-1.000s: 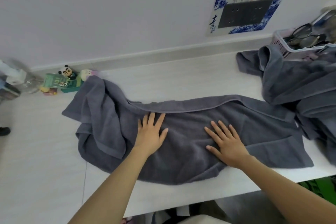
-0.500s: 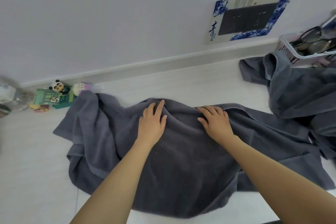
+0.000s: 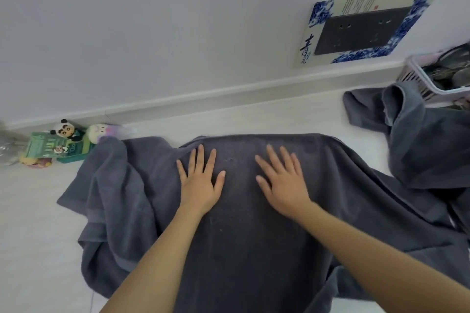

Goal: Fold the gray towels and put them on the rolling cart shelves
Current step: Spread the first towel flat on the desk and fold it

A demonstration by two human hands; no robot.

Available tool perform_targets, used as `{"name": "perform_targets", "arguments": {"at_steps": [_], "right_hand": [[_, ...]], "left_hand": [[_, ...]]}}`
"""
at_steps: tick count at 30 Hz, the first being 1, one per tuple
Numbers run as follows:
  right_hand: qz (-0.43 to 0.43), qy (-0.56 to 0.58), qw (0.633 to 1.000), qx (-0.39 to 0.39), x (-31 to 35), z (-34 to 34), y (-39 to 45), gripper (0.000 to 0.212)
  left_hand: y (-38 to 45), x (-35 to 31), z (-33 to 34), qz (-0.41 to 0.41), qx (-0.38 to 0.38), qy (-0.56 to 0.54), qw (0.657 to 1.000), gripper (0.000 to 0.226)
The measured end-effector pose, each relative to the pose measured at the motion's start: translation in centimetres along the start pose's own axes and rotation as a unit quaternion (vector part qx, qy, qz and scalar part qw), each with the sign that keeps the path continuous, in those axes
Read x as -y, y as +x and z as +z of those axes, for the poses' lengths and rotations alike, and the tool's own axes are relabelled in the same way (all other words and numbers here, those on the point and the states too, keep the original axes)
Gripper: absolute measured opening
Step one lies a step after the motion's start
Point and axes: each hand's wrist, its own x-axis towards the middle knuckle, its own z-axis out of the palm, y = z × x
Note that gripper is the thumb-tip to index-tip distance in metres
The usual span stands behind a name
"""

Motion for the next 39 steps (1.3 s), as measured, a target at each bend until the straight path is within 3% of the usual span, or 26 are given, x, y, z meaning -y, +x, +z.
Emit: {"name": "perform_targets", "arguments": {"at_steps": [4, 7, 9, 11, 14, 19, 21, 23, 25, 27, 30, 32, 35, 39], "right_hand": [[-0.013, -0.042, 0.998, 0.054, -2.7, 1.0, -1.1, 0.059], [0.011, -0.069, 0.995, 0.075, -4.1, 0.2, 0.4, 0.064], [0.023, -0.077, 0.995, 0.052, -2.1, -0.2, 1.1, 0.065], [-0.019, -0.05, 0.998, 0.033, 2.2, -0.2, 0.6, 0.058], [-0.107, -0.041, 0.99, 0.077, 6.8, 1.3, -2.6, 0.055], [-0.057, -0.087, 0.99, 0.092, 5.4, 1.7, -4.7, 0.056], [-0.037, -0.093, 0.99, 0.103, 7.5, 0.7, -4.5, 0.054], [-0.074, -0.055, 0.992, 0.091, 11.1, 0.5, -4.5, 0.054], [-0.143, -0.001, 0.986, 0.082, 15.8, 0.8, -5.2, 0.06], [-0.168, 0.066, 0.978, 0.104, 19.0, 1.6, -5.4, 0.074], [-0.11, 0.166, 0.971, 0.135, 23.2, 2.8, -5.1, 0.072], [-0.053, 0.214, 0.965, 0.139, 24.8, 3.4, -4.8, 0.056], [0.009, 0.25, 0.96, 0.122, 26.0, 4.3, -4.8, 0.05], [0.012, 0.237, 0.966, 0.103, 26.6, 4.7, -5.0, 0.075]], "left_hand": [[-1.3, 2.7, -0.1, -0.066, -0.011, 0.023, 0.997, 0.074], [-3.5, 3.0, -0.3, -0.141, 0.037, -0.017, 0.989, 0.068], [-4.6, 2.1, -0.6, -0.147, 0.064, -0.025, 0.987, 0.07], [-5.3, 1.3, -1.1, -0.138, 0.072, -0.014, 0.988, 0.07], [-6.6, 2.2, -2.2, -0.111, 0.032, 0.027, 0.993, 0.064], [-11.2, 9.0, -2.2, -0.093, 0.022, 0.091, 0.991, 0.072], [-13.0, 11.0, -2.6, -0.062, -0.028, 0.04, 0.997, 0.07], [-14.1, 11.8, -3.0, -0.063, -0.106, -0.031, 0.992, 0.058], [-15.0, 12.9, -3.7, -0.142, -0.192, -0.111, 0.965, 0.052], [-14.9, 13.5, -4.7, -0.272, -0.23, -0.235, 0.904, 0.049], [-14.3, 15.8, -6.1, -0.465, -0.179, -0.394, 0.772, 0.057], [-14.1, 17.0, -6.2, -0.501, -0.171, -0.432, 0.73, 0.063], [-13.8, 18.5, -5.0, -0.476, -0.173, -0.439, 0.742, 0.064], [-13.9, 20.4, -4.0, -0.451, -0.165, -0.418, 0.771, 0.039]]}}
